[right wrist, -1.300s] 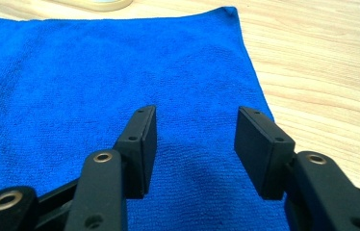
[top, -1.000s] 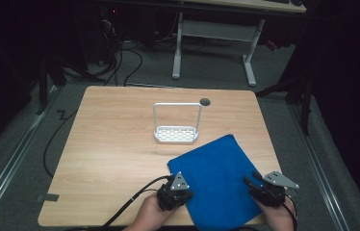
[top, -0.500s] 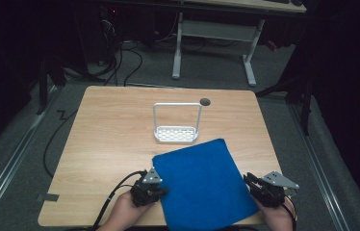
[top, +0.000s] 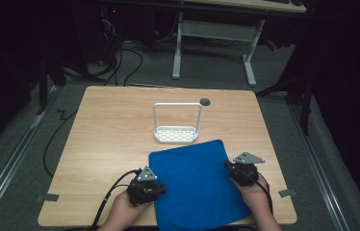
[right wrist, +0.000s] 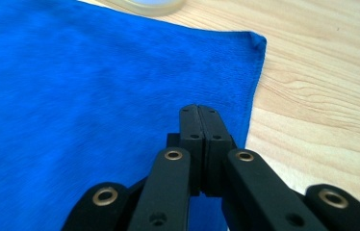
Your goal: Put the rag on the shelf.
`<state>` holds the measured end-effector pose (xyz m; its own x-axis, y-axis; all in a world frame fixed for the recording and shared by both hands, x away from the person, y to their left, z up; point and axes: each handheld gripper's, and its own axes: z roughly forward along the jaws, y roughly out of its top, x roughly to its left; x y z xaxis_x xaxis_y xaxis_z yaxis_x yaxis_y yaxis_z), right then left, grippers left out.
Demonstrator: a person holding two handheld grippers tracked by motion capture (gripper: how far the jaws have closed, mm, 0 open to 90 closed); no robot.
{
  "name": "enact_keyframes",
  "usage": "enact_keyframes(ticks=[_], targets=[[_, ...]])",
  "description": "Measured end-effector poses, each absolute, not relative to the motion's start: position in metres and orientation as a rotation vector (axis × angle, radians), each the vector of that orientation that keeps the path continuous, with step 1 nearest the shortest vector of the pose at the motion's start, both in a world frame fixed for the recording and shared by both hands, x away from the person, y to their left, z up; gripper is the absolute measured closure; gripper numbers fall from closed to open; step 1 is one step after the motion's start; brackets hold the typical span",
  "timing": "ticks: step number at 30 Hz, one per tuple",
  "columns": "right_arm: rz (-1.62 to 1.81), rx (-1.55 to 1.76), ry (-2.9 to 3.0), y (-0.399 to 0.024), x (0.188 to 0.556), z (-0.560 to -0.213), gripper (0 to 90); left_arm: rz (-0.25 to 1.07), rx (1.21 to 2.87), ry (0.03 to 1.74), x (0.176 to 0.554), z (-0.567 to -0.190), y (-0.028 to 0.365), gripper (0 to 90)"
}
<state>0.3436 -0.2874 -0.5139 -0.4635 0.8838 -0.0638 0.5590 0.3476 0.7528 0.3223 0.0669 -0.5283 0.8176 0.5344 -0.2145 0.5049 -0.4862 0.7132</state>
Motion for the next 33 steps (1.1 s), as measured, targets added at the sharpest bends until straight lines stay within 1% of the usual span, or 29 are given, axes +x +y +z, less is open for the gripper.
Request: enact_keyframes(ticks=[4, 12, 16, 26, 33], targets=[[0.863, 1.283, 2.177, -0.287, 0.350, -0.522, 90.0, 0.025, 2.162, 0.763, 0.326, -0.529, 0.067, 77.4], [0.873, 1.285, 2.179, -0.291, 0.338, -0.527, 90.0, 0.080, 2.161, 0.787, 0.333, -0.529, 0.078, 80.5], [0.899, 1.285, 2.187, -0.291, 0.331, -0.527, 90.0, 0.077, 2.136, 0.831, 0.339, -0.530, 0.090, 81.1], [0.936, 1.239, 2.235, -0.277, 0.323, -0.528, 90.0, 0.072, 2.101, 0.908, 0.350, -0.531, 0.113, 81.5], [0.949, 1.206, 2.265, -0.266, 0.321, -0.528, 89.6, 0.067, 2.091, 0.945, 0.346, -0.531, 0.128, 81.5]])
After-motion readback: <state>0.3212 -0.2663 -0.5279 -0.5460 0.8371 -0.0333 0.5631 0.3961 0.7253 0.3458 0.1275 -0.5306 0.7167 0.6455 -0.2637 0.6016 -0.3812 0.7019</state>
